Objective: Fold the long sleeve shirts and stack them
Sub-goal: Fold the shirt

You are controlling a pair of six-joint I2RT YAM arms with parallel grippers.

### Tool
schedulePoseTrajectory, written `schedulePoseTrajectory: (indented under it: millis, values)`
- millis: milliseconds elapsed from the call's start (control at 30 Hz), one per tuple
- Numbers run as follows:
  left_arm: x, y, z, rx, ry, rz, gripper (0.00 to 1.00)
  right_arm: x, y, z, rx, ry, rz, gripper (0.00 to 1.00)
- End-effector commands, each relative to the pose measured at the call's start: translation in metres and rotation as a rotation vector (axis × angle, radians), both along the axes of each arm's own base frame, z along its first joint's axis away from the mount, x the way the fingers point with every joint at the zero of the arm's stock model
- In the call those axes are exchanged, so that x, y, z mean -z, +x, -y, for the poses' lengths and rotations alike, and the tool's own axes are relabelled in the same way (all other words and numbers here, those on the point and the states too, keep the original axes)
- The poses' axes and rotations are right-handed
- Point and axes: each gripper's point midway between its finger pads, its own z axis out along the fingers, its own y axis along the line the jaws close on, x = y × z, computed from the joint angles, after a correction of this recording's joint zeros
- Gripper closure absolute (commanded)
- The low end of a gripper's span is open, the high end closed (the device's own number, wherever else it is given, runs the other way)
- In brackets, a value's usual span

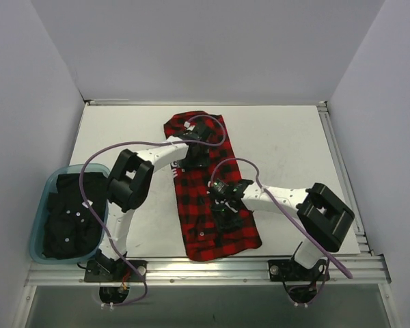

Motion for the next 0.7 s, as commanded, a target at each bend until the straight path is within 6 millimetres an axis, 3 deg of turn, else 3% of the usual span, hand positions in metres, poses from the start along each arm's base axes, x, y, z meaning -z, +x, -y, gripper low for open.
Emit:
schedulePoseTrajectory:
  millis: [0,133,200,233,300,333,400,433,467,500,533,567,600,633,667]
  values:
    - [0.015,0.046,-0.017,0.037,0.025,0.033,0.15,0.0,0.011,-0.047,0.046,0.096,-0.005,0.65]
    - [-0.005,0.089,-0.016,0.102,0.013,0.108,0.14,-0.014,0.035,-0.08,0.054,0.165,0.054,0.65]
    - [-0.019,0.094,-0.015,0.113,0.004,0.133,0.12,-0.024,0.043,-0.086,0.049,0.186,0.077,0.65]
    - [-0.041,0.095,-0.014,0.11,-0.018,0.168,0.11,-0.029,0.047,-0.087,0.046,0.192,0.097,0.65]
    - [-0.057,0.086,-0.014,0.106,-0.053,0.181,0.1,-0.044,0.052,-0.082,0.054,0.219,0.133,0.65]
    - [-0.09,0.082,-0.014,0.097,-0.096,0.234,0.08,-0.043,0.054,-0.073,0.062,0.215,0.137,0.64]
    - [-0.103,0.065,-0.023,0.081,-0.114,0.237,0.07,-0.062,0.057,-0.066,0.067,0.262,0.174,0.64]
    - [-0.136,0.057,-0.026,0.063,-0.154,0.289,0.05,-0.062,0.059,-0.056,0.087,0.264,0.176,0.64]
    - [-0.132,0.042,-0.033,0.058,-0.15,0.266,0.05,-0.076,0.06,-0.052,0.091,0.3,0.203,0.64]
    - [-0.14,0.034,-0.037,0.049,-0.164,0.275,0.05,-0.08,0.061,-0.047,0.102,0.312,0.209,0.64]
    - [-0.165,0.021,-0.043,0.03,-0.204,0.311,0.05,-0.083,0.063,-0.043,0.116,0.326,0.216,0.64]
    - [-0.17,0.01,-0.046,0.023,-0.222,0.311,0.05,-0.09,0.068,-0.033,0.145,0.349,0.231,0.64]
    - [-0.154,-0.01,-0.054,0.018,-0.206,0.26,0.05,-0.091,0.069,-0.029,0.159,0.355,0.236,0.64]
    - [-0.168,-0.024,-0.059,0.001,-0.239,0.279,0.05,-0.095,0.074,-0.025,0.177,0.368,0.251,0.64]
    - [-0.165,-0.037,-0.062,0.0,-0.25,0.255,0.07,-0.099,0.08,-0.018,0.207,0.385,0.261,0.64]
